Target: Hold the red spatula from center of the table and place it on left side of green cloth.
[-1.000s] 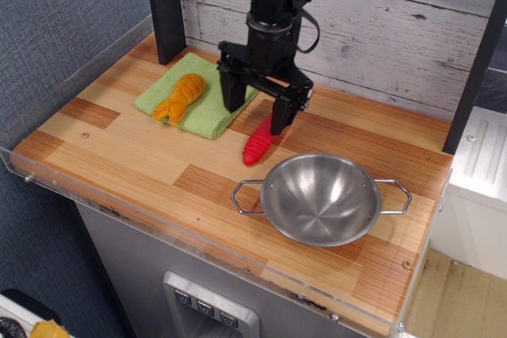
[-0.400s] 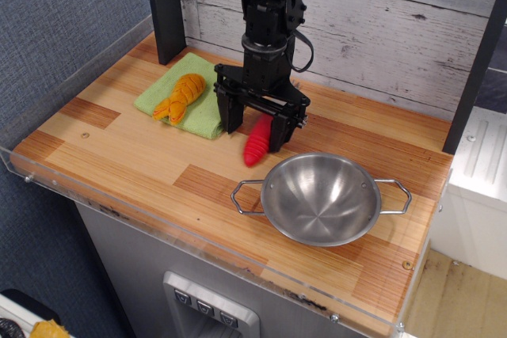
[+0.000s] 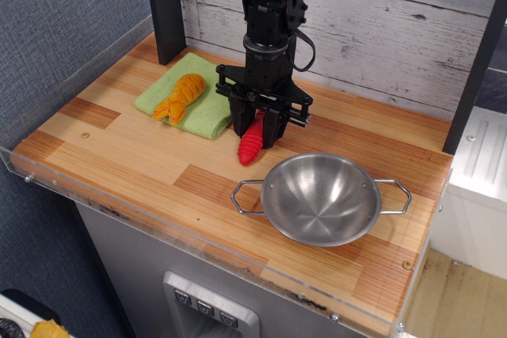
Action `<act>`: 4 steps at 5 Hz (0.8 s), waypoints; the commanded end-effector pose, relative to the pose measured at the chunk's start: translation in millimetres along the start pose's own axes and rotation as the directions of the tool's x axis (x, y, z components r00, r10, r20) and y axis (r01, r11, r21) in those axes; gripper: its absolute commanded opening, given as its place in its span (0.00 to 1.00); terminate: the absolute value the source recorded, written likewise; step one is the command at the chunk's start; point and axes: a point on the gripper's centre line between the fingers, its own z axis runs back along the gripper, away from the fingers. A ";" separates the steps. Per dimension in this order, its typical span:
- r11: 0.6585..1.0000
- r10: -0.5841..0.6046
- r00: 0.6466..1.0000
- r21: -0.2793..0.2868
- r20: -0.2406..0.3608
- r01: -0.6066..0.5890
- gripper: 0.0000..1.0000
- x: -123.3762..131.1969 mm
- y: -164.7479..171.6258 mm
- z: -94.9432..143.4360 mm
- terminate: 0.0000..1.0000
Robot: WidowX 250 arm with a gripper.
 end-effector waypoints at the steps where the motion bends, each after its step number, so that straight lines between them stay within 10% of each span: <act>1: 0.998 -0.063 0.993 0.009 0.104 0.062 0.00 1.3 4.6 38.2 0.00; 2: 0.996 -0.080 0.977 0.045 0.196 0.073 0.00 -8.7 13.9 77.5 0.00; 4: 0.994 -0.015 0.987 0.110 0.160 -0.003 0.00 -38.1 89.2 103.2 0.00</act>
